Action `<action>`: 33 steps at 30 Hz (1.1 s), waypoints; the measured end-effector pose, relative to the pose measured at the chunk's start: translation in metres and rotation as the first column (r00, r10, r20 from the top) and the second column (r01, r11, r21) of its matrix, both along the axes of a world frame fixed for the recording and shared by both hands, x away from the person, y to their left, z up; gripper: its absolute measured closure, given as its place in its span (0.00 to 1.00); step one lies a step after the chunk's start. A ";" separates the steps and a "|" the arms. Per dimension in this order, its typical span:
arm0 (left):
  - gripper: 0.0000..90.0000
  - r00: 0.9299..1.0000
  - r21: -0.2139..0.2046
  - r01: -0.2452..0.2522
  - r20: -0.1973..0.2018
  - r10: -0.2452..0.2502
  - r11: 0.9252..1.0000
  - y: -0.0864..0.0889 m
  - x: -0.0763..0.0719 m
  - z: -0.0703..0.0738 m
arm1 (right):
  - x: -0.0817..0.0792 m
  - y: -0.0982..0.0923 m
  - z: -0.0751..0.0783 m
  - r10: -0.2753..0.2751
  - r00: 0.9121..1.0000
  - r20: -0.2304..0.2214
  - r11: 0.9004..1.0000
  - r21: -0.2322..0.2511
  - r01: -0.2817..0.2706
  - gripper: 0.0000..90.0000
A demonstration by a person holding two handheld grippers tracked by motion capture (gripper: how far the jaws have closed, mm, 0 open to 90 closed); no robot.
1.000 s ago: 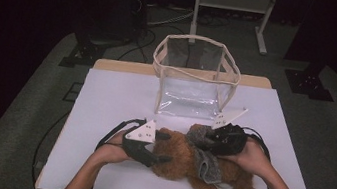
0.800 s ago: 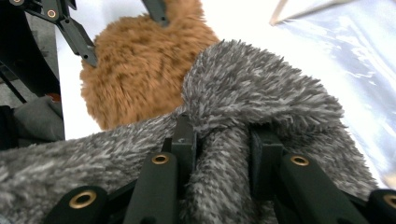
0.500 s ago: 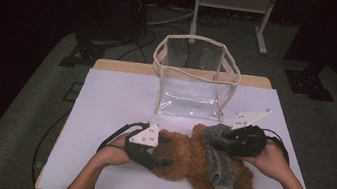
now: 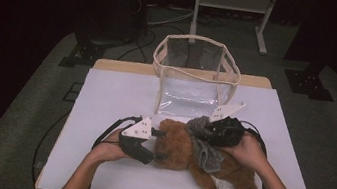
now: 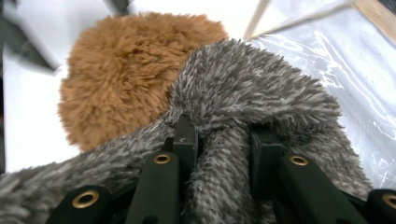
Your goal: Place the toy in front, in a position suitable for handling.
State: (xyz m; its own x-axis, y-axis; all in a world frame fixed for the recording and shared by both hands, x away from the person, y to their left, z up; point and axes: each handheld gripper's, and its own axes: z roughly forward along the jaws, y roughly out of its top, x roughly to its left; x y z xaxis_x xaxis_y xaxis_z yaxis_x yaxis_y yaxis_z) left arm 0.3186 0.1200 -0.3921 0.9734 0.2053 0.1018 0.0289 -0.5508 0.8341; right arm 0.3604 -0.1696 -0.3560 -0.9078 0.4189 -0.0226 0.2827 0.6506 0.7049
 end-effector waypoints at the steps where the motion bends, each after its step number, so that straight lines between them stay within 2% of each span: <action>1: 0.36 1.000 0.006 -0.014 0.006 0.014 1.000 -0.001 0.001 -0.003 | 0.006 -0.001 -0.001 -0.009 1.000 -0.019 1.000 0.013 0.009 0.76; 2: 0.38 0.999 0.019 -0.037 0.031 0.036 0.999 -0.002 0.002 -0.005 | 0.009 0.000 -0.001 -0.018 1.000 -0.024 1.000 0.013 0.018 0.76; 4: 0.47 0.996 0.007 -0.080 0.041 0.080 0.997 -0.004 0.005 -0.008 | 0.011 0.002 0.002 -0.018 1.000 -0.009 1.000 0.001 0.018 0.76; 6: 0.49 0.995 -0.013 -0.090 0.042 0.090 0.996 -0.004 0.007 -0.008 | 0.002 0.006 0.009 -0.007 0.999 0.032 1.000 0.016 0.007 0.77; 8: 0.50 0.994 -0.021 -0.097 0.040 0.098 0.995 -0.004 0.008 -0.007 | -0.008 0.010 0.015 0.022 0.999 0.043 0.999 0.046 -0.024 0.76; 10: 0.50 0.993 -0.024 -0.111 0.035 0.112 0.994 -0.004 0.008 -0.008 | -0.017 0.017 0.017 0.056 0.997 0.051 0.997 0.044 -0.058 0.76; 11: 0.50 0.993 -0.017 -0.110 0.036 0.111 0.994 -0.004 0.008 -0.008 | -0.021 0.020 0.016 0.076 0.996 0.038 0.996 0.046 -0.078 0.76; 13: 0.49 0.994 -0.018 -0.107 0.034 0.107 0.994 -0.004 0.007 -0.009 | -0.026 0.023 0.013 0.104 0.993 0.051 0.995 0.001 -0.104 0.76; 14: 0.49 0.994 -0.020 -0.105 0.029 0.106 0.994 -0.004 0.007 -0.009 | -0.025 0.022 0.014 0.101 0.994 0.046 0.995 -0.004 -0.101 0.76; 16: 0.49 0.995 -0.016 -0.094 0.019 0.094 0.995 -0.004 0.006 -0.009 | -0.018 0.016 0.018 0.072 0.997 0.042 0.997 -0.013 -0.071 0.76; 18: 0.48 0.997 -0.004 -0.073 0.012 0.073 0.997 -0.003 0.006 -0.008 | -0.004 0.006 0.021 0.019 0.999 0.029 1.000 -0.019 -0.019 0.76; 20: 0.47 0.998 0.005 -0.057 0.009 0.057 0.998 -0.002 0.006 -0.007 | 0.005 0.001 0.020 -0.011 1.000 0.024 0.999 -0.048 0.012 0.76; 22: 0.43 0.999 -0.007 -0.048 -0.010 0.048 0.999 0.001 0.007 -0.004 | 0.011 -0.001 0.013 -0.019 1.000 -0.017 0.999 -0.026 0.018 0.76; 23: 0.42 0.999 -0.034 -0.050 -0.007 0.050 0.998 0.003 0.007 -0.001 | 0.009 0.000 0.008 -0.017 1.000 -0.026 1.000 -0.026 0.016 0.76; 25: 0.40 0.998 -0.075 -0.058 -0.005 0.058 0.995 0.004 0.007 0.004 | 0.001 0.003 0.001 0.007 0.999 -0.042 1.000 0.007 -0.007 0.76; 26: 0.38 0.998 -0.090 -0.067 0.000 0.068 0.994 0.002 0.006 0.006 | -0.005 0.005 -0.001 0.034 0.998 -0.051 0.999 0.021 -0.033 0.77; 28: 0.38 0.998 -0.079 -0.054 -0.014 0.053 0.995 -0.003 0.005 0.005 | -0.020 0.011 -0.003 0.084 0.995 -0.056 0.996 0.017 -0.084 0.76; 30: 0.41 0.999 -0.050 -0.038 -0.017 0.037 0.998 -0.008 0.002 -0.001 | -0.031 0.013 0.002 0.114 0.993 -0.033 0.993 -0.010 -0.115 0.76; 33: 0.45 0.999 -0.042 -0.038 -0.024 0.037 0.998 -0.011 -0.001 -0.004 | -0.029 0.003 0.014 0.093 0.996 -0.007 0.996 -0.012 -0.093 0.76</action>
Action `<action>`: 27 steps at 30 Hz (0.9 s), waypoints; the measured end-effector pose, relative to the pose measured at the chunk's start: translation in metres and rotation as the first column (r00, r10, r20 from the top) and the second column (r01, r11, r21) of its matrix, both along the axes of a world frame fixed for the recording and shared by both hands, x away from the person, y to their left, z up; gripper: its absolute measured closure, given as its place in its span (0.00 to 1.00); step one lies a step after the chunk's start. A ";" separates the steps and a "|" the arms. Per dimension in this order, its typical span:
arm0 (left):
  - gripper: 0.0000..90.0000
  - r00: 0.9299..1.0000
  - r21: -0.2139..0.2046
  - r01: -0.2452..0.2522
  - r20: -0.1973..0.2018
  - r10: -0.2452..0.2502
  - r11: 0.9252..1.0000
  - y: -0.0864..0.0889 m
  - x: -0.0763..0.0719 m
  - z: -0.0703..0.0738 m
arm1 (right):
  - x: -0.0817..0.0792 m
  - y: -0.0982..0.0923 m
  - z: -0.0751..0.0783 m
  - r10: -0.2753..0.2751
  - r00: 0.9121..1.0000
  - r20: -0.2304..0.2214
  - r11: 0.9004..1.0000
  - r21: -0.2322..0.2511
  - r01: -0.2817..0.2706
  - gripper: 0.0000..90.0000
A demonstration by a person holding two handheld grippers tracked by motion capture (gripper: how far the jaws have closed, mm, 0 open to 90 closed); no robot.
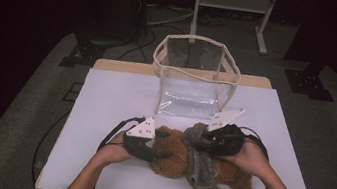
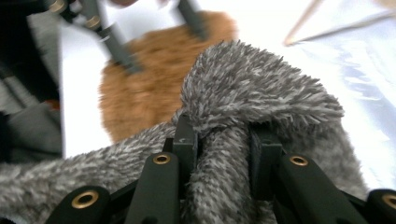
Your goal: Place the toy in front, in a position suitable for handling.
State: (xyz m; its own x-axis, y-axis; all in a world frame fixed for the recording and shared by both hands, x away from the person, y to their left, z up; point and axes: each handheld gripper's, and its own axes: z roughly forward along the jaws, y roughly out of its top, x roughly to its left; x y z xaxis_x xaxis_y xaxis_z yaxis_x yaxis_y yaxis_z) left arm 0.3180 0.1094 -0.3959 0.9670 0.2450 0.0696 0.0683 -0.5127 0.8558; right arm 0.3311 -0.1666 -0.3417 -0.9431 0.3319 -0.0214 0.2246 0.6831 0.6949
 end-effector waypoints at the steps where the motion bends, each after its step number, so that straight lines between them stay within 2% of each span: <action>1: 0.45 1.000 0.016 0.007 0.007 -0.007 1.000 0.000 -0.002 0.001 | 0.004 -0.005 0.004 -0.022 1.000 0.012 1.000 0.000 0.022 0.76; 3: 0.44 1.000 0.029 0.019 0.009 -0.019 0.999 -0.001 -0.003 0.002 | 0.014 -0.016 0.008 -0.087 0.996 0.020 0.996 0.021 0.086 0.76; 4: 0.44 1.000 0.038 0.024 0.014 -0.024 0.999 -0.001 -0.004 0.003 | 0.017 -0.019 0.007 -0.095 0.995 0.012 0.995 0.027 0.095 0.76; 5: 0.42 0.999 0.043 0.033 0.021 -0.034 0.999 -0.001 -0.003 0.005 | 0.019 -0.020 0.003 -0.100 0.995 -0.022 0.994 0.030 0.101 0.76; 7: 0.36 0.998 0.050 0.037 0.046 -0.039 0.998 0.001 -0.004 0.011 | 0.016 -0.015 -0.013 -0.080 0.996 -0.045 0.997 0.013 0.081 0.76; 8: 0.33 0.997 0.042 0.035 0.063 -0.038 0.999 0.002 -0.004 0.013 | 0.011 -0.011 -0.021 -0.075 0.996 -0.047 0.997 0.021 0.076 0.77; 10: 0.33 0.997 0.048 0.035 0.063 -0.038 0.998 0.001 -0.005 0.013 | 0.003 -0.010 -0.028 -0.063 0.996 -0.065 0.995 0.067 0.067 0.77; 13: 0.42 0.998 0.054 0.053 0.036 -0.055 0.997 -0.003 -0.007 0.007 | -0.001 -0.015 -0.022 -0.051 0.998 -0.047 0.996 0.070 0.055 0.77; 14: 0.44 0.998 0.068 0.059 0.032 -0.061 0.996 -0.005 -0.008 0.005 | -0.001 -0.016 -0.018 -0.054 0.998 -0.036 0.996 0.070 0.056 0.77; 15: 0.44 0.998 0.068 0.059 0.032 -0.061 0.996 -0.005 -0.008 0.005 | 0.000 -0.013 -0.014 -0.052 0.998 -0.041 0.996 0.066 0.054 0.77; 16: 0.44 0.997 0.097 0.067 0.042 -0.071 0.993 -0.008 -0.012 0.006 | 0.002 -0.008 -0.011 -0.041 0.998 -0.041 0.997 0.067 0.044 0.77; 17: 0.44 0.997 0.097 0.067 0.042 -0.071 0.993 -0.008 -0.012 0.006 | 0.002 -0.002 -0.010 -0.028 0.999 -0.040 0.997 0.070 0.031 0.77; 18: 0.44 0.996 0.121 0.070 0.050 -0.076 0.990 -0.008 -0.015 0.008 | 0.002 0.005 -0.010 -0.007 0.999 -0.041 0.998 0.066 0.010 0.77; 19: 0.44 0.995 0.132 0.071 0.054 -0.079 0.989 -0.008 -0.016 0.008 | 0.002 0.009 -0.011 0.010 0.999 -0.035 0.999 0.053 -0.008 0.77; 21: 0.44 0.995 0.123 0.076 0.054 -0.083 0.990 -0.007 -0.015 0.006 | -0.001 0.015 -0.012 0.019 1.000 -0.010 1.000 0.014 -0.019 0.77; 24: 0.44 0.996 0.112 0.078 0.041 -0.083 0.991 -0.007 -0.014 0.006 | -0.002 -0.004 -0.009 0.002 1.000 -0.024 1.000 0.004 -0.001 0.77; 27: 0.44 0.996 0.101 0.080 0.030 -0.084 0.992 -0.006 -0.013 0.005 | -0.005 -0.038 -0.003 -0.059 0.997 -0.042 0.998 0.008 0.059 0.77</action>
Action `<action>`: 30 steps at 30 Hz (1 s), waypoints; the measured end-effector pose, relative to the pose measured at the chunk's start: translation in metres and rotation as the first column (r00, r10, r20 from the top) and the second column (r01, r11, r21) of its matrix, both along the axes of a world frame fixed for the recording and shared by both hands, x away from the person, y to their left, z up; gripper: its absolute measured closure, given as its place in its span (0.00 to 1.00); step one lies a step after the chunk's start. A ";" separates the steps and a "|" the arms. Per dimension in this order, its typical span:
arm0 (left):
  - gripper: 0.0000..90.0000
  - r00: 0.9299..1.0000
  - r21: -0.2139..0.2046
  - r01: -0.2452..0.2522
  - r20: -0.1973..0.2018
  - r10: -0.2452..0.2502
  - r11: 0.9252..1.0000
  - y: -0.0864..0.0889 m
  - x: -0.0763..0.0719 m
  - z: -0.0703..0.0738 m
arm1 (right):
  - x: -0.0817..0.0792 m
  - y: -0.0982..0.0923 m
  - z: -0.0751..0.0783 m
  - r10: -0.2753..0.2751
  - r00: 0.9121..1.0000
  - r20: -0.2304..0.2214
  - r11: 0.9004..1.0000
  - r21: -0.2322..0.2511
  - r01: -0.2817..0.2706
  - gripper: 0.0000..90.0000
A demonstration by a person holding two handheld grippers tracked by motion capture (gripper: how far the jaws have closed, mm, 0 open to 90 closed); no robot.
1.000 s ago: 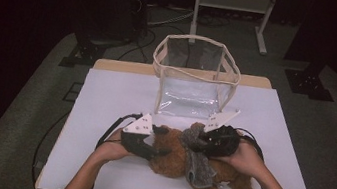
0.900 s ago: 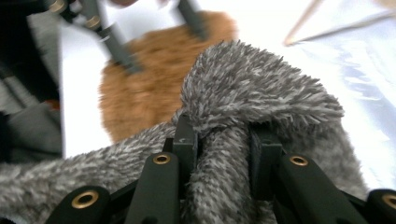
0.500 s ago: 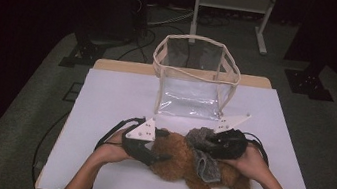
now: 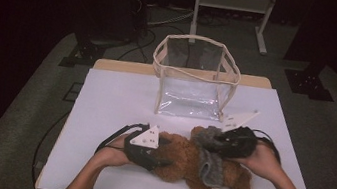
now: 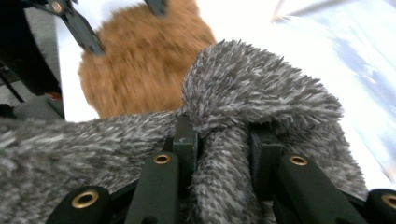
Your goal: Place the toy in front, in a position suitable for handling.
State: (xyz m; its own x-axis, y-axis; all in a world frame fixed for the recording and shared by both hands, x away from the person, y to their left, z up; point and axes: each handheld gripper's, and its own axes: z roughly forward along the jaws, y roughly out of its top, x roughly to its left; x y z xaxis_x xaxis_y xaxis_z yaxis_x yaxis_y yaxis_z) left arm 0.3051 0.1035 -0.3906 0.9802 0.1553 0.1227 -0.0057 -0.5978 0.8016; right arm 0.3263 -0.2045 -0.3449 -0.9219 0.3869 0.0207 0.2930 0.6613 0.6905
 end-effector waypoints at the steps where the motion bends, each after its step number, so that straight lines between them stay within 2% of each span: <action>1: 0.44 1.000 -0.003 -0.001 -0.003 0.001 1.000 0.000 0.000 0.000 | -0.001 -0.008 0.002 -0.017 1.000 0.004 1.000 0.001 0.017 0.76; 4: 0.44 1.000 -0.006 -0.001 -0.010 0.001 1.000 0.001 0.001 0.000 | -0.004 -0.032 0.007 -0.077 0.997 -0.003 0.997 0.032 0.077 0.76; 6: 0.43 1.000 -0.006 0.002 -0.017 -0.002 1.000 0.001 0.002 0.001 | -0.006 -0.037 0.006 -0.083 0.997 -0.001 0.996 0.042 0.083 0.76; 8: 0.38 1.000 -0.003 0.015 -0.026 -0.015 1.000 0.002 0.003 0.002 | -0.006 -0.032 0.003 -0.071 0.997 -0.003 0.996 0.046 0.071 0.76; 10: 0.25 0.999 -0.003 0.032 0.010 -0.032 0.999 0.005 0.004 0.005 | -0.006 -0.022 -0.002 -0.051 0.999 -0.013 0.997 0.062 0.052 0.76; 12: 0.18 1.000 -0.037 0.001 -0.024 -0.002 0.999 0.007 0.007 0.006 | -0.009 -0.010 -0.010 -0.014 1.000 -0.021 0.997 0.074 0.015 0.76; 13: 0.15 0.999 -0.052 -0.028 -0.029 0.027 0.998 0.008 0.010 0.005 | -0.010 -0.006 -0.013 0.002 1.000 -0.027 0.997 0.083 0.001 0.76; 14: 0.13 0.999 -0.052 -0.047 -0.024 0.046 0.998 0.007 0.011 0.005 | -0.011 -0.003 -0.014 0.028 0.999 -0.034 0.995 0.098 -0.025 0.76; 15: 0.12 0.998 -0.049 -0.062 -0.037 0.060 0.997 0.006 0.013 0.003 | -0.012 -0.001 -0.014 0.039 0.999 -0.033 0.994 0.100 -0.035 0.76; 17: 0.13 0.997 -0.046 -0.059 -0.049 0.057 0.997 0.005 0.014 0.001 | -0.011 0.001 -0.012 0.043 0.999 -0.033 0.994 0.100 -0.039 0.76; 20: 0.17 0.997 -0.010 -0.053 -0.059 0.052 0.999 0.001 0.011 -0.003 | -0.007 0.014 -0.007 0.051 0.999 -0.003 0.994 0.100 -0.051 0.76; 22: 0.20 0.998 0.000 -0.045 -0.045 0.045 0.999 0.000 0.008 -0.003 | -0.006 0.027 -0.008 0.064 0.997 0.044 0.995 0.076 -0.067 0.76; 25: 0.23 0.999 0.009 -0.036 -0.034 0.036 0.999 0.001 0.005 -0.002 | -0.006 0.041 -0.012 0.095 0.994 0.052 0.994 0.045 -0.097 0.76; 27: 0.25 0.999 0.007 -0.028 -0.031 0.028 1.000 0.001 0.003 -0.003 | -0.007 0.038 -0.011 0.100 0.994 0.046 0.994 0.037 -0.101 0.76; 30: 0.26 0.999 0.013 -0.024 -0.026 0.025 1.000 0.000 0.003 -0.002 | -0.007 0.018 -0.007 0.074 0.996 0.039 0.997 0.026 -0.075 0.76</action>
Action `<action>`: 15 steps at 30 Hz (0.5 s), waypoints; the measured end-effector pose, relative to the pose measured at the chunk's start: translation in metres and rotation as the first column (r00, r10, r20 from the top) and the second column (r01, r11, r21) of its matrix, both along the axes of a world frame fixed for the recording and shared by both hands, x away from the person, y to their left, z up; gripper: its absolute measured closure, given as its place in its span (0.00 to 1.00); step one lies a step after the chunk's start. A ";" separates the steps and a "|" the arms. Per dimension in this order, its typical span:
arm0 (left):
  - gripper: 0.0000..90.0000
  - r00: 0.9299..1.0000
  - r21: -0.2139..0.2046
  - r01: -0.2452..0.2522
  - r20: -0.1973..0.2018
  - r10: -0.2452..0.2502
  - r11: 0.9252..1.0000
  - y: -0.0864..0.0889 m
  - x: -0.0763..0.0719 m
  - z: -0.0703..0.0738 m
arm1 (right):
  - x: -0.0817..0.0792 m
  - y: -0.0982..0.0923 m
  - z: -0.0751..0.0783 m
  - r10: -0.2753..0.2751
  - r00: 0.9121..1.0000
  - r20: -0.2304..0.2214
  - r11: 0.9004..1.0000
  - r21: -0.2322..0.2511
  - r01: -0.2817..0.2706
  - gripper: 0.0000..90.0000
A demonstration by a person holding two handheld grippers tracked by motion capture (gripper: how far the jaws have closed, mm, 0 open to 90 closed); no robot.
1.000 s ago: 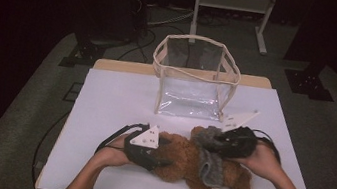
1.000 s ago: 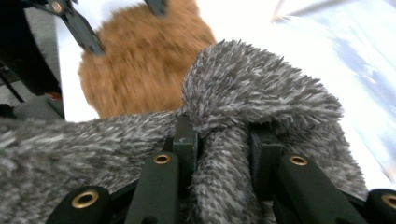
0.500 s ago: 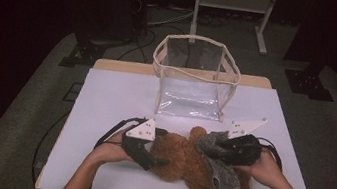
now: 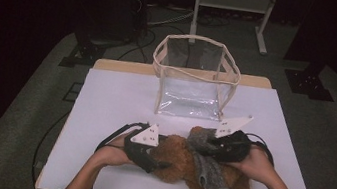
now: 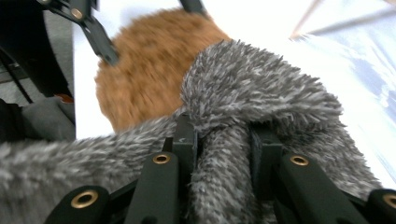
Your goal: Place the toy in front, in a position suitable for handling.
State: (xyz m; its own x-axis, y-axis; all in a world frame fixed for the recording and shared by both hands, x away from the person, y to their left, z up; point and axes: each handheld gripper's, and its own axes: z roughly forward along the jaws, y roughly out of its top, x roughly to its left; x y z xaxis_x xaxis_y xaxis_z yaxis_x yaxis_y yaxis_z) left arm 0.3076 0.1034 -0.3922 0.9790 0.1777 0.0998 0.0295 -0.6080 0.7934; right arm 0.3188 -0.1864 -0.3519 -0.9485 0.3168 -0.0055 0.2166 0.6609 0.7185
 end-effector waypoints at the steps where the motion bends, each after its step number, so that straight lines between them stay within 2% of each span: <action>1: 0.26 1.000 0.003 0.003 0.002 -0.003 1.000 0.000 0.000 0.000 | 0.000 -0.008 0.001 -0.023 1.000 -0.005 1.000 0.005 0.023 0.76; 4: 0.26 1.000 0.007 0.011 0.002 -0.011 1.000 -0.001 0.001 0.001 | 0.000 -0.029 0.003 -0.088 0.996 -0.006 0.996 0.029 0.088 0.76; 5: 0.26 1.000 0.009 0.018 0.001 -0.018 1.000 0.000 0.001 0.002 | -0.001 -0.033 0.003 -0.093 0.996 -0.015 0.995 0.041 0.093 0.76; 8: 0.20 1.000 0.001 0.010 -0.004 -0.010 1.000 0.004 0.005 0.008 | -0.006 -0.026 -0.005 -0.080 0.997 -0.020 0.996 0.039 0.081 0.76; 10: 0.18 1.000 -0.040 -0.009 -0.017 0.009 0.999 0.009 0.007 0.012 | -0.012 -0.019 -0.007 -0.059 0.998 -0.004 0.998 0.032 0.059 0.76; 12: 0.12 0.999 -0.040 -0.039 -0.022 0.038 0.998 0.010 0.008 0.012 | -0.017 -0.018 -0.007 -0.050 0.999 0.006 0.998 0.035 0.050 0.76; 15: 0.10 0.998 -0.029 -0.034 -0.047 0.033 0.999 0.008 0.009 0.008 | -0.025 -0.022 -0.007 -0.035 0.999 -0.007 0.998 0.049 0.035 0.76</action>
State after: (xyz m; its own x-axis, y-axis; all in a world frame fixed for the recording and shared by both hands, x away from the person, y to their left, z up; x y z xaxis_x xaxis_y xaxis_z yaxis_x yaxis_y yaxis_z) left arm 0.3166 0.1112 -0.3842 0.9759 0.2129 0.0481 0.0872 -0.5823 0.8083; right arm 0.2942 -0.2088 -0.3591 -0.9368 0.3495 0.0165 0.2433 0.6168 0.7486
